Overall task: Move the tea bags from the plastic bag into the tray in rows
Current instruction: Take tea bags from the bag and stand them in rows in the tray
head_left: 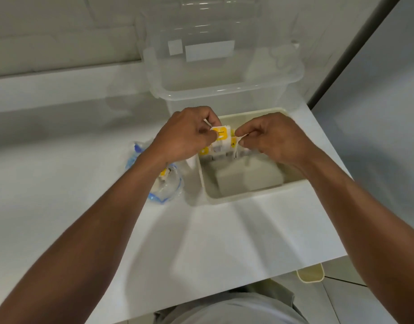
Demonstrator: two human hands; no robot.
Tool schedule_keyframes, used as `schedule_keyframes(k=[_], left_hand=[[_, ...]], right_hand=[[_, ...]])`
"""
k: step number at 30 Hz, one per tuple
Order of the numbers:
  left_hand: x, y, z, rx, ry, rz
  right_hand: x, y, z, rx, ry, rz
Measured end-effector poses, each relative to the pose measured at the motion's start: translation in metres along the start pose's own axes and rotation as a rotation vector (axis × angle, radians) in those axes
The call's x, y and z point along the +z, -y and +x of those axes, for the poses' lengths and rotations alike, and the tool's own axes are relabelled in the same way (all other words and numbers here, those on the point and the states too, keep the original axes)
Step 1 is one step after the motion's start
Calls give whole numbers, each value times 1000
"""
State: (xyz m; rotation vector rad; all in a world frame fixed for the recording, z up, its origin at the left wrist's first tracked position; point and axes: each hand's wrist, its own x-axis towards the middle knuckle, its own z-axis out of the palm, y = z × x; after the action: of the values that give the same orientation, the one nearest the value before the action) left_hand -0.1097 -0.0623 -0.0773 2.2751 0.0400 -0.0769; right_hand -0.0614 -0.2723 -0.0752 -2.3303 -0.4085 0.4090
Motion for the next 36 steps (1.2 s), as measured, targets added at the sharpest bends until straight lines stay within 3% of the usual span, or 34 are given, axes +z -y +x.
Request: schedule_keyframes(k=[4, 8, 15, 23, 30, 36], left_hand=[[30, -15, 25, -14, -40, 60], [60, -22, 49, -36, -99, 75], [99, -29, 74, -112, -50, 92], [111, -27, 77, -145, -3, 138], [100, -13, 71, -72, 27, 51], [105, -14, 71, -54, 54, 7]], right_hand=[[-33, -23, 16, -57, -45, -342], [-51, -43, 31, -52, -57, -508], [-66, -75, 42, -96, -153, -655], [-48, -91, 48, -177, -40, -831], [-38, -87, 59, -222, 53, -1031], [-27, -82, 70, -253, 18, -1167]])
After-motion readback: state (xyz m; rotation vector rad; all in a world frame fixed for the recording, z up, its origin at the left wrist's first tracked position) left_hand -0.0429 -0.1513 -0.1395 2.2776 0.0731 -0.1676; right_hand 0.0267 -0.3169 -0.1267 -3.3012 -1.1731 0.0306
